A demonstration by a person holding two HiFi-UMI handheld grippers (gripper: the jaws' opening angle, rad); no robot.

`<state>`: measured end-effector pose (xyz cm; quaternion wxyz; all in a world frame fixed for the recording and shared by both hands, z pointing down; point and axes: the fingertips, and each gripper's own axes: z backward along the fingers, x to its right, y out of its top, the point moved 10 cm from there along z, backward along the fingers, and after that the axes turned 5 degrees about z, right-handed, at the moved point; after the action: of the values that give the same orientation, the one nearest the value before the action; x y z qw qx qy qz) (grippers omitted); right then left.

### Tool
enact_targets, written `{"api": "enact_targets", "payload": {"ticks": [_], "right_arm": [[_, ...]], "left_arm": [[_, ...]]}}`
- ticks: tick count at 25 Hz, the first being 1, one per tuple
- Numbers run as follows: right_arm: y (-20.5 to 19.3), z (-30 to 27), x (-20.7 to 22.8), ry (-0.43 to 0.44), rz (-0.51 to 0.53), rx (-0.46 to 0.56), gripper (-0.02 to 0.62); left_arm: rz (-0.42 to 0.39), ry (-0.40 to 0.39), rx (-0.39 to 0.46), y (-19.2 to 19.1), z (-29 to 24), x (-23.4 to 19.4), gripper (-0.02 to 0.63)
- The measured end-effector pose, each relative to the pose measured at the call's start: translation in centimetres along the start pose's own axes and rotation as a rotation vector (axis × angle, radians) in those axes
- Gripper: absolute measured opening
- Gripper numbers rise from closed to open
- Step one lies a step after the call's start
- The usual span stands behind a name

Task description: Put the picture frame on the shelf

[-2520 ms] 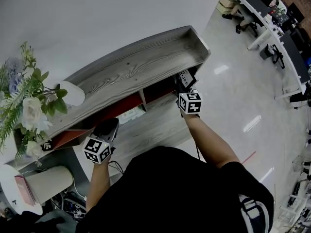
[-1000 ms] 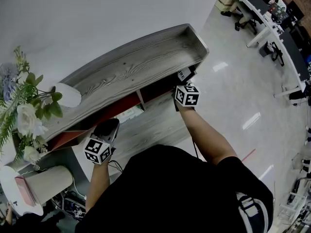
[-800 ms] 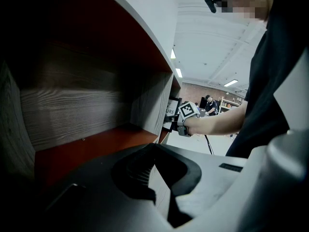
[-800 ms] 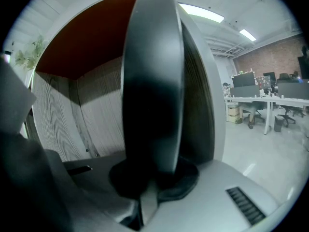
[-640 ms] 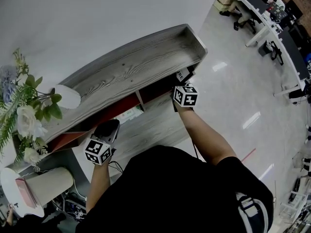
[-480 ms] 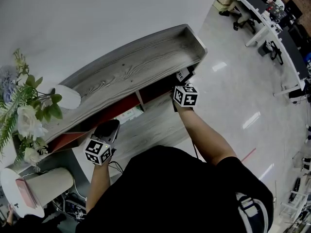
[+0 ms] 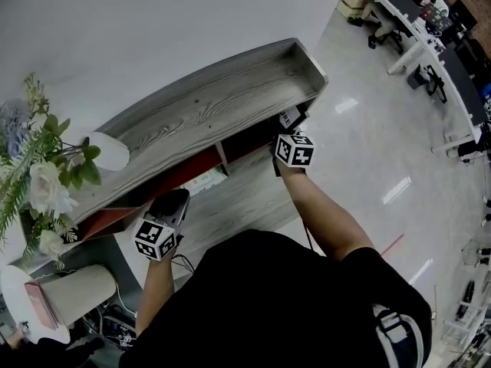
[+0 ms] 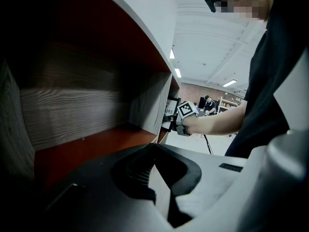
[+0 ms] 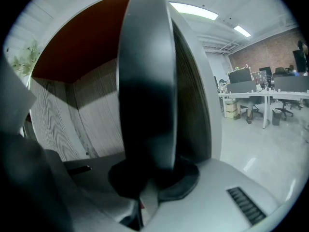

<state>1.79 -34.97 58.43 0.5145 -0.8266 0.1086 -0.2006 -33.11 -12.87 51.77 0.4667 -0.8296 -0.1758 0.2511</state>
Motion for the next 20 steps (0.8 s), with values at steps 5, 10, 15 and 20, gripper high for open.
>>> {"api": "enact_targets", "payload": {"ticks": [5,10,15,20], "right_arm": [[-0.15,0.04,-0.04,0.0,-0.001,0.0,0.025],[-0.42,0.26,-0.01,0.009,-0.013,0.007,0.026],[-0.63,0.45,0.01,0.019,-0.027,0.014,0.063],[-0.82,0.64,-0.08,0.023,-0.034,0.015,0.089]], "left_arm": [[0.0,-0.002,0.002,-0.04,0.08,-0.11,0.02],[0.0,-0.007,0.001,-0.04,-0.01,-0.03,0.02],[-0.002,-0.01,0.002,-0.05,-0.08,-0.03,0.02],[-0.002,-0.013,0.003,0.0,-0.12,0.05,0.02]]}}
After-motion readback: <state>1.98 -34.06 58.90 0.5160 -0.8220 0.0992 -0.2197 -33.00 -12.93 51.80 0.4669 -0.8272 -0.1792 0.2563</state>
